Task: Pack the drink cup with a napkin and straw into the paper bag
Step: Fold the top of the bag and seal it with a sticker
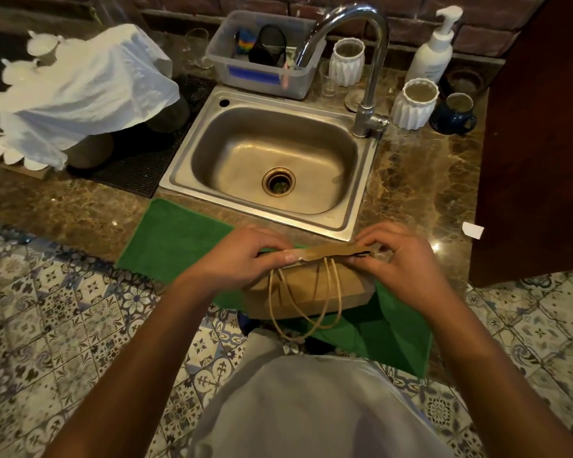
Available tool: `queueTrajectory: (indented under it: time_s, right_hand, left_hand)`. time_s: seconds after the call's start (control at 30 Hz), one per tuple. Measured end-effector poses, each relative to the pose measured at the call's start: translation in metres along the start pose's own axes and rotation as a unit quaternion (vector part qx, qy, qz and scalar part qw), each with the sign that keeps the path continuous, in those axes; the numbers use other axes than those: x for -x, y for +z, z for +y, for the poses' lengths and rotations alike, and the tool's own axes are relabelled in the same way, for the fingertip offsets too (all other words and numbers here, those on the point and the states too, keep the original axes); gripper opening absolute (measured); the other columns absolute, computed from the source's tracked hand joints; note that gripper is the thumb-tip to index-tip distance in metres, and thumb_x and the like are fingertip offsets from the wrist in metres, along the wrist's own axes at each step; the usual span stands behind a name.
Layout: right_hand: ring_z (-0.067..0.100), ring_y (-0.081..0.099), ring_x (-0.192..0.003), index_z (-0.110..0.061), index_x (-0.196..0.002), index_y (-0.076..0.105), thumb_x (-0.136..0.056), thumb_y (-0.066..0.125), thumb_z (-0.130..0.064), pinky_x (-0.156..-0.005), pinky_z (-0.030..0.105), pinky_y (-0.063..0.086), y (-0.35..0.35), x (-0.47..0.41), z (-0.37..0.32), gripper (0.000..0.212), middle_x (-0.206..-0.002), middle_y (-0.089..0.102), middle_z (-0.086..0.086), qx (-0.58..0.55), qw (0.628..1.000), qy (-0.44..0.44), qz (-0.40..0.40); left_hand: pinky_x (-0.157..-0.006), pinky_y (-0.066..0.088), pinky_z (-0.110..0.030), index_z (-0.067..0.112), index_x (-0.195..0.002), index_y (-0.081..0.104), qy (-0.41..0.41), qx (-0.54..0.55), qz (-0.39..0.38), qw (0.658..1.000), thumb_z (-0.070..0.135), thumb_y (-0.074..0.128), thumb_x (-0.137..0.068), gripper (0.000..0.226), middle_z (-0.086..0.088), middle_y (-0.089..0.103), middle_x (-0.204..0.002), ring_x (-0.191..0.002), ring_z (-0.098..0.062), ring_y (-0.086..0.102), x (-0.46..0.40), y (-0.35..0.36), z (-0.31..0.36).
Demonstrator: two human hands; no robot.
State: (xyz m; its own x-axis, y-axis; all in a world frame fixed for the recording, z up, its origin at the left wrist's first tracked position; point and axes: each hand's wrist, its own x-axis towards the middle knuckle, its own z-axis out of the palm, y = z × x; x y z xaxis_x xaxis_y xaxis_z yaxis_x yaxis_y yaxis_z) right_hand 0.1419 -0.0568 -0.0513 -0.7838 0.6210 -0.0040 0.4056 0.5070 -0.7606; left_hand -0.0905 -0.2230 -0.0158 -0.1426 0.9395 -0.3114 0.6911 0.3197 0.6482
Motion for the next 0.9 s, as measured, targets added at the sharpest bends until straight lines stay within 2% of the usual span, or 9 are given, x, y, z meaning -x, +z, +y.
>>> queueTrajectory:
  time_s: [0.2, 0.33, 0.43, 0.5, 0.57, 0.7, 0.77, 0.83, 0.9]
  right_hand:
    - [0.02, 0.064, -0.096, -0.018, -0.098, 0.078, -0.086, 0.076, -0.023, -0.082, 0.046, 0.054, 0.004, 0.001, -0.006, 0.014, -0.099, 0.073, -0.006, 0.011, 0.999, -0.033, -0.011]
    - [0.019, 0.063, -0.089, -0.016, -0.094, 0.076, -0.084, 0.073, -0.022, -0.076, 0.04, 0.054, 0.016, 0.002, -0.01, 0.012, -0.092, 0.071, -0.006, 0.028, 0.998, -0.023, 0.058]
    - [0.017, 0.06, -0.085, -0.011, -0.09, 0.076, -0.083, 0.062, -0.035, -0.073, 0.026, 0.048, 0.025, 0.007, -0.016, 0.029, -0.088, 0.068, -0.005, 0.01, 0.993, -0.006, 0.118]
    - [0.017, 0.06, -0.087, -0.01, -0.092, 0.076, -0.083, 0.066, -0.029, -0.075, 0.03, 0.05, 0.029, 0.008, -0.018, 0.023, -0.09, 0.066, -0.007, 0.009, 0.992, -0.011, 0.129]
    - [0.016, 0.06, -0.097, -0.015, -0.101, 0.075, -0.082, 0.076, -0.017, -0.082, 0.037, 0.053, 0.023, 0.006, -0.019, 0.019, -0.1, 0.068, -0.007, 0.023, 0.997, -0.015, 0.074]
    - [0.006, 0.052, -0.121, -0.031, -0.133, 0.061, -0.078, 0.077, -0.023, -0.099, 0.02, 0.04, -0.012, -0.003, -0.035, 0.058, -0.131, 0.057, -0.016, -0.023, 0.987, -0.001, -0.16]
    - [0.004, 0.054, -0.123, -0.029, -0.134, 0.062, -0.081, 0.071, -0.046, -0.101, 0.021, 0.043, -0.016, -0.01, -0.046, 0.056, -0.135, 0.059, -0.013, -0.023, 0.985, -0.032, -0.168]
    - [0.009, 0.059, -0.118, -0.03, -0.127, 0.069, -0.084, 0.055, -0.065, -0.099, 0.031, 0.048, -0.01, -0.022, -0.056, 0.057, -0.129, 0.066, -0.01, 0.072, 0.982, -0.073, -0.16]
    - [0.015, 0.064, -0.104, -0.031, -0.115, 0.074, -0.086, 0.048, -0.067, -0.089, 0.04, 0.054, 0.004, -0.034, -0.061, 0.053, -0.113, 0.073, -0.009, 0.166, 0.963, -0.1, -0.188]
  left_hand:
    - [-0.076, 0.052, -0.03, 0.023, -0.106, 0.076, -0.069, 0.089, -0.053, 0.992, 0.04, 0.064, -0.095, 0.024, 0.008, 0.073, -0.105, -0.092, -0.009, 0.066, 0.004, -0.008, 0.003]
    - [-0.083, 0.053, -0.03, 0.026, -0.109, 0.077, -0.049, 0.066, -0.063, 0.995, 0.042, 0.068, -0.092, 0.025, 0.009, 0.07, -0.114, -0.1, -0.008, 0.064, 0.004, -0.012, 0.004]
    - [-0.088, 0.052, -0.036, 0.029, -0.108, 0.078, -0.047, 0.033, -0.064, 0.996, 0.044, 0.07, -0.09, 0.025, 0.007, 0.071, -0.116, -0.104, -0.011, 0.063, 0.001, -0.008, 0.0]
    - [-0.089, 0.053, -0.04, 0.03, -0.106, 0.078, -0.052, 0.007, -0.054, 0.997, 0.047, 0.069, -0.091, 0.024, 0.008, 0.072, -0.111, -0.1, -0.013, 0.064, 0.0, -0.005, -0.003]
    - [-0.085, 0.054, -0.042, 0.03, -0.098, 0.076, -0.051, -0.027, -0.027, 0.998, 0.047, 0.066, -0.092, 0.021, 0.008, 0.072, -0.099, -0.092, -0.014, 0.064, -0.001, 0.0, -0.003]
    - [-0.078, 0.054, -0.042, 0.025, -0.099, 0.073, -0.05, -0.066, 0.002, 0.997, 0.045, 0.064, -0.094, 0.023, 0.005, 0.071, -0.095, -0.085, -0.016, 0.062, -0.003, 0.003, -0.002]
    - [-0.078, 0.054, -0.042, 0.025, -0.101, 0.073, -0.038, -0.077, 0.008, 0.996, 0.045, 0.064, -0.094, 0.023, 0.003, 0.071, -0.098, -0.085, -0.017, 0.062, -0.003, 0.003, -0.001]
    - [-0.079, 0.054, -0.042, 0.025, -0.102, 0.072, -0.019, -0.087, 0.01, 0.996, 0.044, 0.064, -0.094, 0.022, 0.004, 0.071, -0.099, -0.086, -0.017, 0.061, -0.003, 0.003, 0.001]
    - [-0.078, 0.053, -0.041, 0.024, -0.103, 0.073, 0.003, -0.095, 0.015, 0.995, 0.043, 0.064, -0.094, 0.022, 0.004, 0.071, -0.099, -0.087, -0.017, 0.061, -0.003, 0.004, 0.002]
